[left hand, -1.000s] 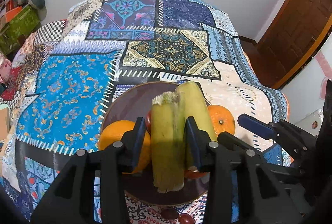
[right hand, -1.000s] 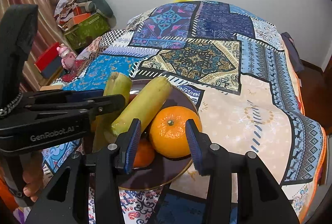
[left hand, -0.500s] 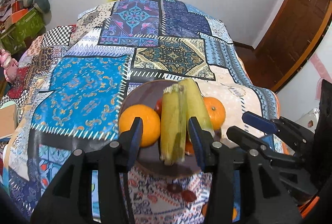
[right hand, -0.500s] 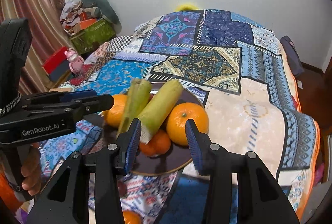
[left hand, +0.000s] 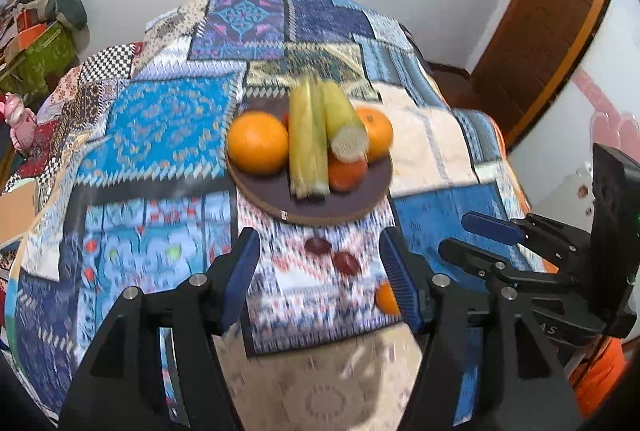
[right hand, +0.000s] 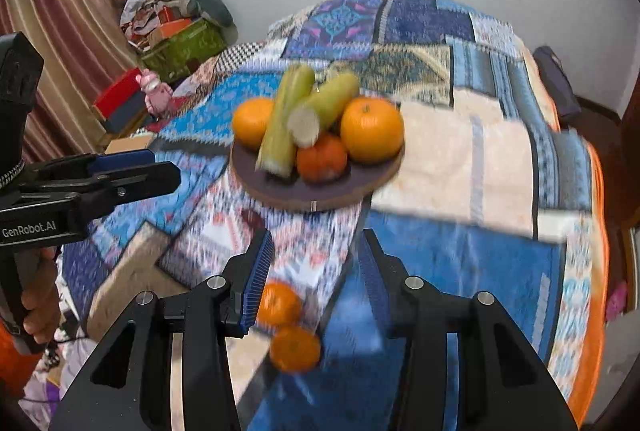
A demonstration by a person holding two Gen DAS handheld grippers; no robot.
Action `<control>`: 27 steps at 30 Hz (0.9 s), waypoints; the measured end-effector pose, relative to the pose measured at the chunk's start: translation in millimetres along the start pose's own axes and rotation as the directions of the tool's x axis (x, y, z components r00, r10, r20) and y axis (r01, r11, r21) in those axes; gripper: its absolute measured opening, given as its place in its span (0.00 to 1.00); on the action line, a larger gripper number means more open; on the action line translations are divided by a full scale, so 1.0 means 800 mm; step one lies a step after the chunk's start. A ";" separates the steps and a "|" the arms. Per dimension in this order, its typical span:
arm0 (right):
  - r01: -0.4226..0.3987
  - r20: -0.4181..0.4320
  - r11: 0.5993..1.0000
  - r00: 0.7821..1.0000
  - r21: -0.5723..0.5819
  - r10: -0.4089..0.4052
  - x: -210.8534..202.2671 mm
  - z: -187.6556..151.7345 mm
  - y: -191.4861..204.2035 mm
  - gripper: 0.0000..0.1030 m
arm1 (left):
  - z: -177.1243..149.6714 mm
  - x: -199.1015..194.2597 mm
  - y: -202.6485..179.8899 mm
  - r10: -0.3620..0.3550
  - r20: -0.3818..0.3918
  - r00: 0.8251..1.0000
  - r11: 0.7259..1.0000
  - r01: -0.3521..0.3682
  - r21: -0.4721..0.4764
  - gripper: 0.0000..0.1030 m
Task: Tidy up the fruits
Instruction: 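Open both tools and withdraw them from the plate, then grasp a tangerine with the right tool while the left tool grasps another tangerine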
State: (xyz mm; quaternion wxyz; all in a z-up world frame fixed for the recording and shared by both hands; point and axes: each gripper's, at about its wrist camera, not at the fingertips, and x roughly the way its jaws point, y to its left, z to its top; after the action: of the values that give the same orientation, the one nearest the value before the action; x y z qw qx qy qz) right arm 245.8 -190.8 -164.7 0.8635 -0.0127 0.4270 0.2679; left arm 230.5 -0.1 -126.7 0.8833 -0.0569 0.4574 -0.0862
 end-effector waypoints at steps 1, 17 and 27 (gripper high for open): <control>0.000 -0.008 1.000 1.000 0.007 0.000 0.000 -0.006 0.000 0.40 | -0.009 0.001 -0.001 -0.002 -0.010 1.000 1.000 0.002 0.001 0.60; -0.043 -0.072 0.995 0.996 0.087 0.049 0.027 -0.076 0.005 0.36 | -0.093 0.037 -0.022 -0.041 -0.130 0.991 0.999 0.041 -0.003 0.60; -0.021 -0.050 0.999 0.998 0.043 0.023 0.025 -0.079 0.001 0.32 | -0.086 0.059 -0.052 -0.060 -0.158 0.986 0.996 0.068 0.050 0.56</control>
State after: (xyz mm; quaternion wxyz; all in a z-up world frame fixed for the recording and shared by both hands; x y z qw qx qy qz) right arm 209.4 -197.1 -219.3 0.8495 0.0036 0.4544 0.2681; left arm 196.7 -51.6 -196.7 0.8426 -0.0403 0.5207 -0.1313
